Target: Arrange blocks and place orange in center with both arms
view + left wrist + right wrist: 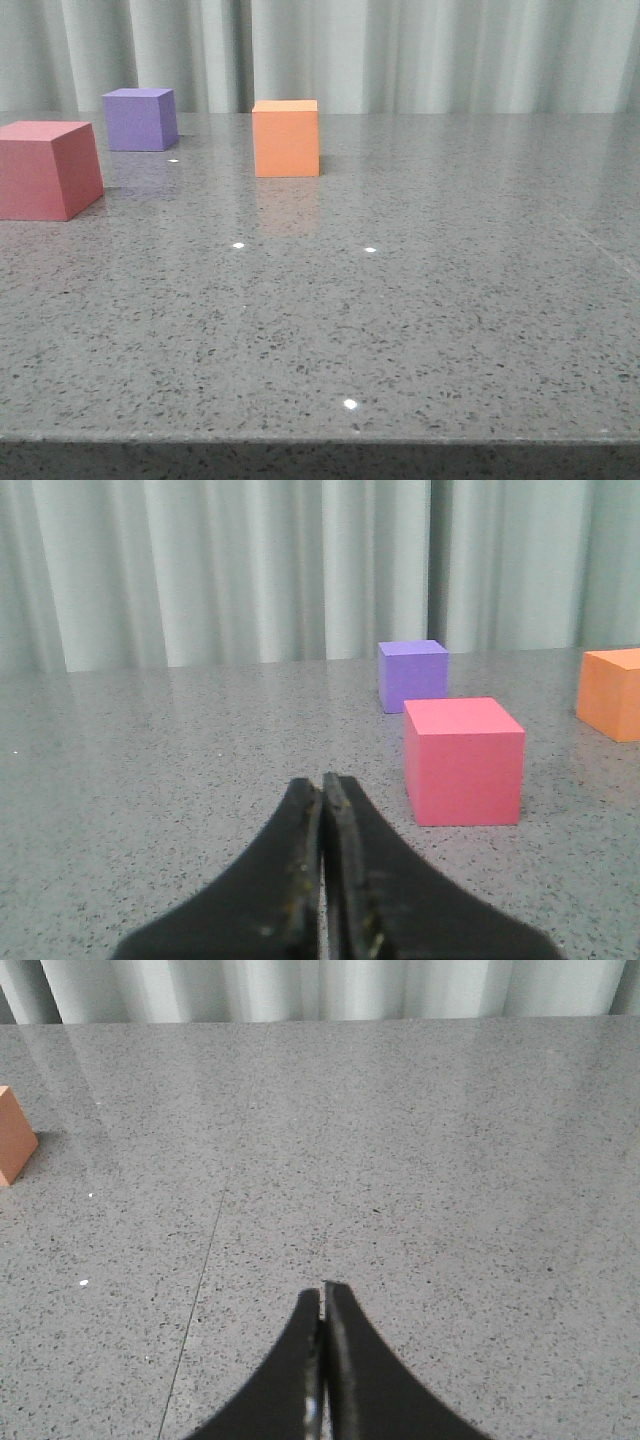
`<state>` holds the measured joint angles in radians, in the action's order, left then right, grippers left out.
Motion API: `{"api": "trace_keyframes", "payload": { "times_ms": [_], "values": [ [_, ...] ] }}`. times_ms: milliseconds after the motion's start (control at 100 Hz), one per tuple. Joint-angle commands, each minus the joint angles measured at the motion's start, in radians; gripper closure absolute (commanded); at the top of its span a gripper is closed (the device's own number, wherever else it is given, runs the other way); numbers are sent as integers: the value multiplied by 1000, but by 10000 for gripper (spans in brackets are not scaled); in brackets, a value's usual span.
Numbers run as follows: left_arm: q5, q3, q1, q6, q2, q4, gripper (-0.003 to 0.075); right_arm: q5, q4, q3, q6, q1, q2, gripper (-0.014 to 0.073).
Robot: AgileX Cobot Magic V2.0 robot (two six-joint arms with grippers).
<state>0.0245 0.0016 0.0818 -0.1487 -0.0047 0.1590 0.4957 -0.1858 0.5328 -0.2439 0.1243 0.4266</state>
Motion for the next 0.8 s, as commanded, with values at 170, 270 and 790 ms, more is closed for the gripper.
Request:
{"api": "trace_keyframes", "payload": {
  "times_ms": [170,270,790],
  "values": [
    [-89,-19,0,-7,-30,-63,739,-73,-17,24,3,-8,4,660],
    [-35,-107,0,-7,-6,-74,739,-73,-17,24,3,-8,4,660],
    [591,-787,0,9,503,-177,739,-73,-17,24,3,-8,4,660]
  ]
}}
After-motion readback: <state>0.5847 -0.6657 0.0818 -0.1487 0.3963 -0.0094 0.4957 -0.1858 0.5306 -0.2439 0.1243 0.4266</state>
